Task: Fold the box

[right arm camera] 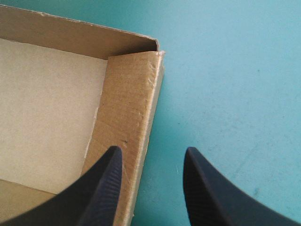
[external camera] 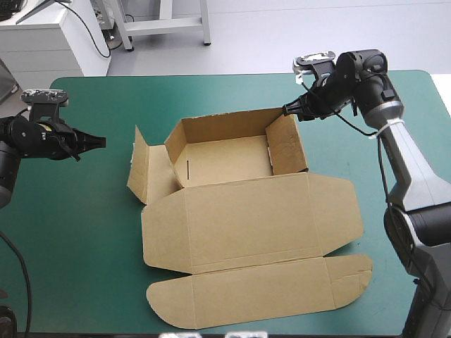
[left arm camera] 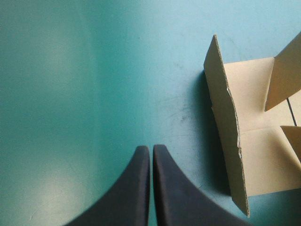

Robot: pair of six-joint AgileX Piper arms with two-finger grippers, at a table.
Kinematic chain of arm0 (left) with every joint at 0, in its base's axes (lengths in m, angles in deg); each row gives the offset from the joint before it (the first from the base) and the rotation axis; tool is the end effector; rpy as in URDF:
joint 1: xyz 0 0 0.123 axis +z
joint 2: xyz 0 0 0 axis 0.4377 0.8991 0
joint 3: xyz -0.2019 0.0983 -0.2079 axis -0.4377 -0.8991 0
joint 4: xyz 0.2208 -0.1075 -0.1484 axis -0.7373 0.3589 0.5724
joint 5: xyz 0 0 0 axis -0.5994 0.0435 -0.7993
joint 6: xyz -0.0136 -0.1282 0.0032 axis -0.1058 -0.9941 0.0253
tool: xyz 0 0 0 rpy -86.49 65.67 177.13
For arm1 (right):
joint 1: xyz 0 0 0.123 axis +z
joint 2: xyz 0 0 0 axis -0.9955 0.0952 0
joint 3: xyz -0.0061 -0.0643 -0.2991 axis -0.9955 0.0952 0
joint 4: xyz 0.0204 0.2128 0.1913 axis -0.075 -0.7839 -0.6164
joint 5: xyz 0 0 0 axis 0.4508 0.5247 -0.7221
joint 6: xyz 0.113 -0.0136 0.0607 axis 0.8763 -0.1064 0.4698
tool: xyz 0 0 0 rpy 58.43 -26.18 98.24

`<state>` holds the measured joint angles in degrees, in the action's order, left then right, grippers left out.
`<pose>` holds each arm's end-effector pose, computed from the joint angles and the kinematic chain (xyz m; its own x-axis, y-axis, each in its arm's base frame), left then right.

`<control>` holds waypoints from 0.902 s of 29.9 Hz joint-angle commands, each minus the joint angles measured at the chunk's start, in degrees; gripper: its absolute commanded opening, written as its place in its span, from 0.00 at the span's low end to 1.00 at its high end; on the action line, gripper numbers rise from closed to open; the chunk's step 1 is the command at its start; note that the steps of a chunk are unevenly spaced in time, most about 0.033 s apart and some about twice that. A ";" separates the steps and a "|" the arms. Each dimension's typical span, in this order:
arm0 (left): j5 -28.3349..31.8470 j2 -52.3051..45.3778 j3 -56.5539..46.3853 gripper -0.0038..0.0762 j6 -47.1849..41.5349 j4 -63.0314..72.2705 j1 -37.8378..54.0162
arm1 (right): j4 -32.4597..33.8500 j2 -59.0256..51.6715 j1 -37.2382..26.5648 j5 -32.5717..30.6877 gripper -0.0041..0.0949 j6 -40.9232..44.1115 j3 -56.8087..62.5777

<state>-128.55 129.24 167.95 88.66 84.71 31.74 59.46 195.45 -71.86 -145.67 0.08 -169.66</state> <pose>0.3477 0.0213 0.3682 -0.7588 0.0412 -0.6501 0.0584 0.9983 -0.0049 0.4683 0.1206 0.3634 -0.8222 -0.2347 -0.5185 -0.3169 0.9456 0.0744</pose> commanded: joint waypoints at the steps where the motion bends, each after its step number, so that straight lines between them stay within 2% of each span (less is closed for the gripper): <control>1: 2.23 -1.64 1.49 0.05 0.13 1.22 0.07 | -2.74 -1.37 -0.17 0.11 0.44 0.21 -1.49; 7: 1.35 -1.64 1.49 0.05 0.13 1.22 0.07 | -4.30 2.45 -0.17 0.11 0.43 0.21 -1.39; 11: 1.18 -1.64 1.49 0.05 0.13 1.22 0.07 | -7.77 3.79 -0.17 0.11 0.43 0.10 -1.39; 24: 1.46 -1.64 1.49 0.05 0.13 1.22 0.07 | -6.69 6.14 -0.17 0.11 0.43 0.13 -1.39; 27: 1.46 -1.64 1.49 0.05 0.13 1.22 0.07 | -9.89 6.69 -0.17 0.11 0.43 0.49 -1.12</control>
<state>-129.74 129.24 167.95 88.85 84.71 31.74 52.85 204.77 -71.81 -145.47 0.39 -169.60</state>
